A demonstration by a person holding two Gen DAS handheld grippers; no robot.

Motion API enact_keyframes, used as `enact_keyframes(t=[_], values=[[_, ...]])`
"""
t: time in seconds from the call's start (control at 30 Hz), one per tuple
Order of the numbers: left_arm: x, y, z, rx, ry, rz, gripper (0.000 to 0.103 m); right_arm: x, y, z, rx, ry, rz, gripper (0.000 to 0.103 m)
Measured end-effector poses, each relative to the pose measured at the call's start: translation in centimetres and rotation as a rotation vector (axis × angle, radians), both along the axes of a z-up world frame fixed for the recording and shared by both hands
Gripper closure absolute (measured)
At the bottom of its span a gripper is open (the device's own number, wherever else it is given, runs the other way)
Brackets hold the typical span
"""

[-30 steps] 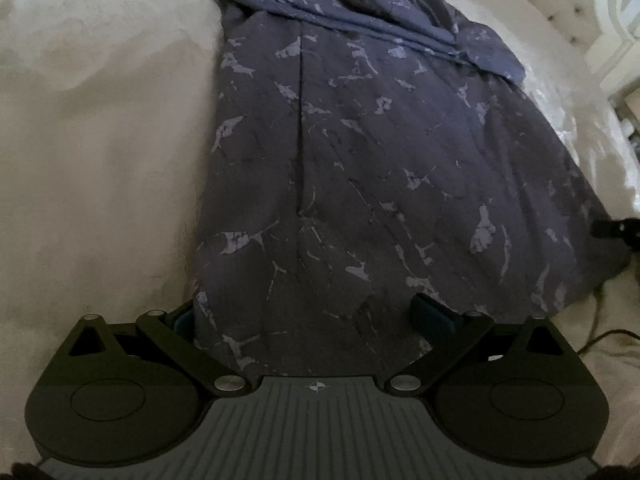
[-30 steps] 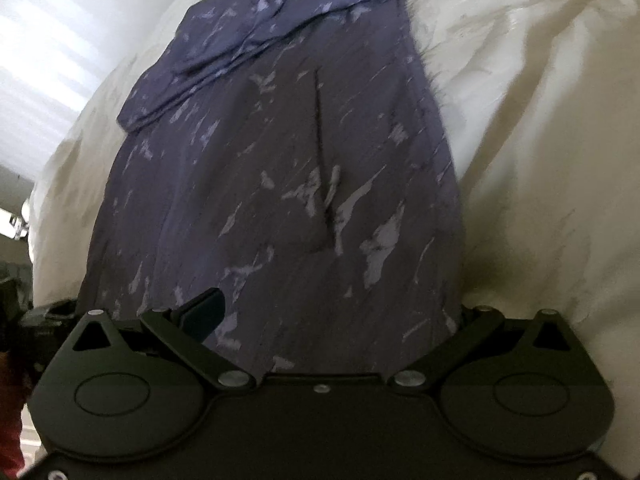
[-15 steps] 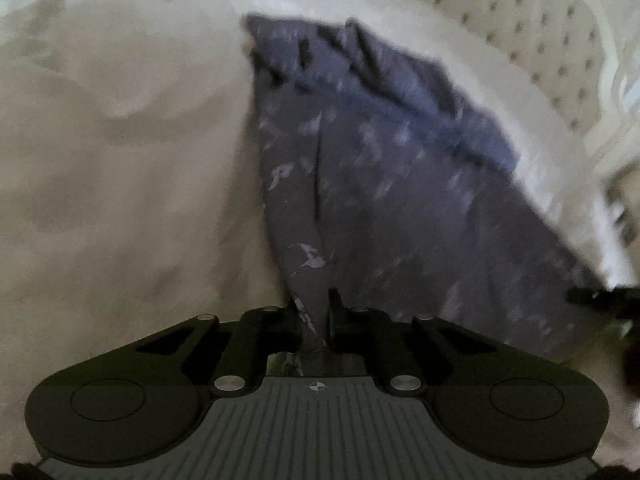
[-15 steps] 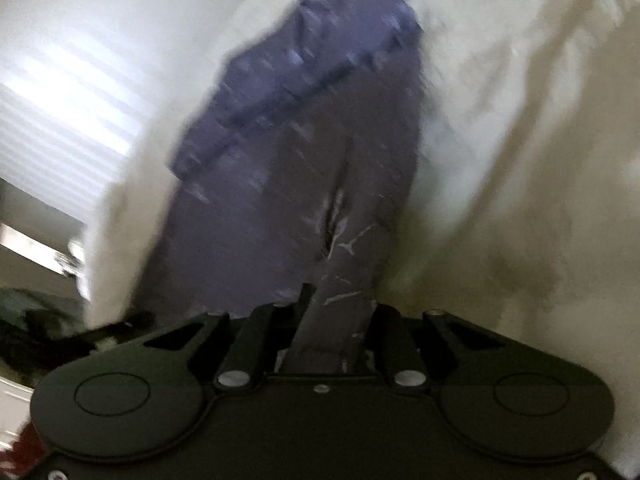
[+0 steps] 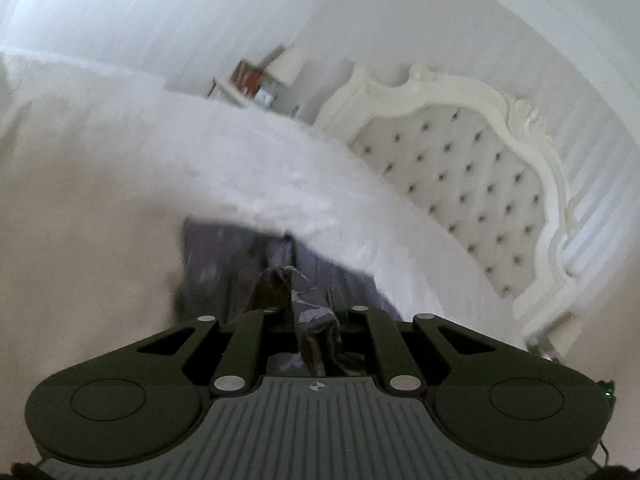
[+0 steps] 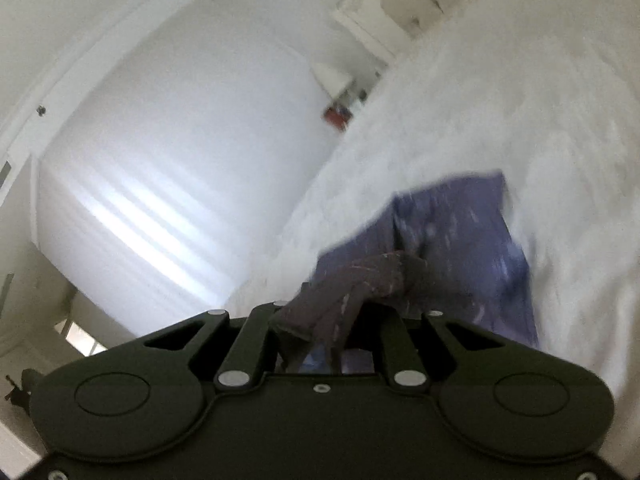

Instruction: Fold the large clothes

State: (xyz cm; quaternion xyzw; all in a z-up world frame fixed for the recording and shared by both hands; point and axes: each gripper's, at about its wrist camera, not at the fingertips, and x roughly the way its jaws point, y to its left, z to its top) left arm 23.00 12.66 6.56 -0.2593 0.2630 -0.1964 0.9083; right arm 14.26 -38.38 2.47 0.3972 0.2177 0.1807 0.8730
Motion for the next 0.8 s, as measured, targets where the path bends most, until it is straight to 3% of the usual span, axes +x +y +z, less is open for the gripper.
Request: enact_keyframes(t=[0.1,0.27,0.53,0.67,0.7,0.77,0.8], values=[[3.5,-1.5,-0.2,0.056,-0.05,0.035,0.092,4.3,0.7,0.9,-0.06,-0.034,-0.028,0.083],[8.7,-2.6,-1.3,0.087,-0.042,0.115,0.092,11.2,0.9,0.6,-0.11,-0.04,-0.117,0.084],[15.4,-4.8,-4.2,0.204,0.032,0.128,0.09,20.4,0.4,-3.2,-0.223,0.094,-0.191,0.087],[17.6,-4.2,-6.6,0.178,0.099,0.118,0.086,23.4,0.2,-6.0,-0.213,0.19,-0.204,0.082],[17.9,-4.0,-7.2,0.15,0.12,0.118,0.083,23.8,0.1,-6.6,-0.196,0.2,-0.207,0.078],[18.1,-3.0,-8.2,0.078,0.147,0.119,0.076,24.2,-0.1,-7.5,-0.148,0.185,-0.201,0.052],[18.3,-2.5,-8.6,0.035,0.155,0.112,0.065,23.9,-0.2,-7.7,-0.127,0.166,-0.204,0.029]])
